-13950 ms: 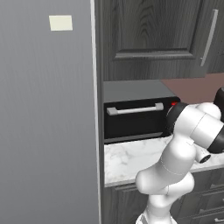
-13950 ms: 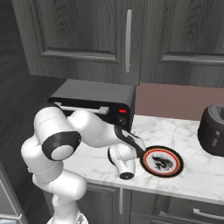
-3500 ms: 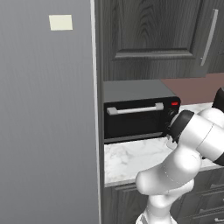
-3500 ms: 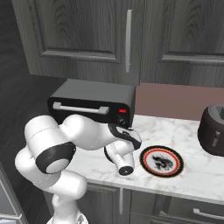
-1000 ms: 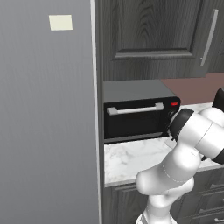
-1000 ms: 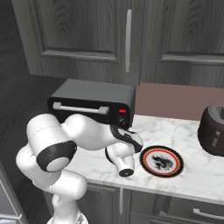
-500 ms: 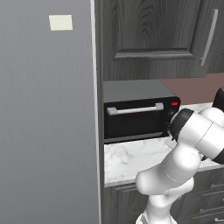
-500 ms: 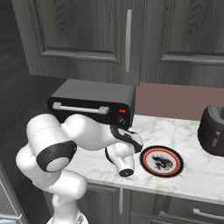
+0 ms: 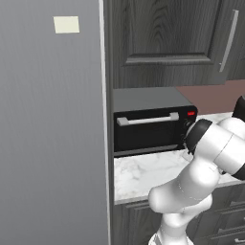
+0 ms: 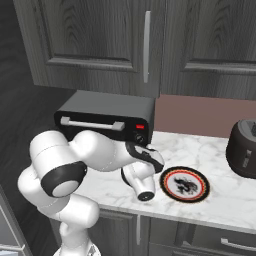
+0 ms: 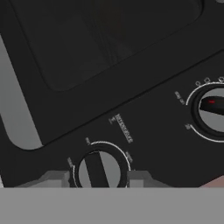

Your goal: Pull the toaster oven rack outwards. Pick up the baguette from the plate and place it on the toaster oven rack. Close the toaster oven door fully and set the temperature to the lowest setting.

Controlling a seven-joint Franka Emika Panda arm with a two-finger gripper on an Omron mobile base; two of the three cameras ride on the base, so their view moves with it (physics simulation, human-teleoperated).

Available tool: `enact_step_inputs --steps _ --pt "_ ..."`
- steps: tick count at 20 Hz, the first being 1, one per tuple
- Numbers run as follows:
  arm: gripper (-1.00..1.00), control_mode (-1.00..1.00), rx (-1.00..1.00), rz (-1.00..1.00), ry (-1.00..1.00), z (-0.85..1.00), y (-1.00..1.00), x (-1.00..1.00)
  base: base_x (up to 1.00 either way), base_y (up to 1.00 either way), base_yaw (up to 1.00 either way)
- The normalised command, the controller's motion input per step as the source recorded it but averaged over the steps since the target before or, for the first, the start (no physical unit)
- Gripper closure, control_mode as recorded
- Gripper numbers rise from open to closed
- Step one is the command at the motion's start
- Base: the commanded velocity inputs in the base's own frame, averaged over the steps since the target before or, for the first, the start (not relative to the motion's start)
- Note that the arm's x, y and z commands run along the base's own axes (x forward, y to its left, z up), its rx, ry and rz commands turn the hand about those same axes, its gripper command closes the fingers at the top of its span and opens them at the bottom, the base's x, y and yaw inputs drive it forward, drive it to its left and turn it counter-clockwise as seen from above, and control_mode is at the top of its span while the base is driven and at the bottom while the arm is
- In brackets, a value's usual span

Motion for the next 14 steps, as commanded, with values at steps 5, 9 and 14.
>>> enact_step_inputs --steps 5,9,14 --pt "1.0 -1.0 -0.24 0.0 -0.01 0.0 0.0 0.0 0.0 0.0 0.0" --pt "1.0 -1.0 -0.23 0.0 -0.09 -0.07 0.0 0.0 0.0 0.0 0.0" --pt "1.0 -1.0 -0.1 0.0 -0.16 -0.33 0.0 0.0 0.0 0.0 0.0"
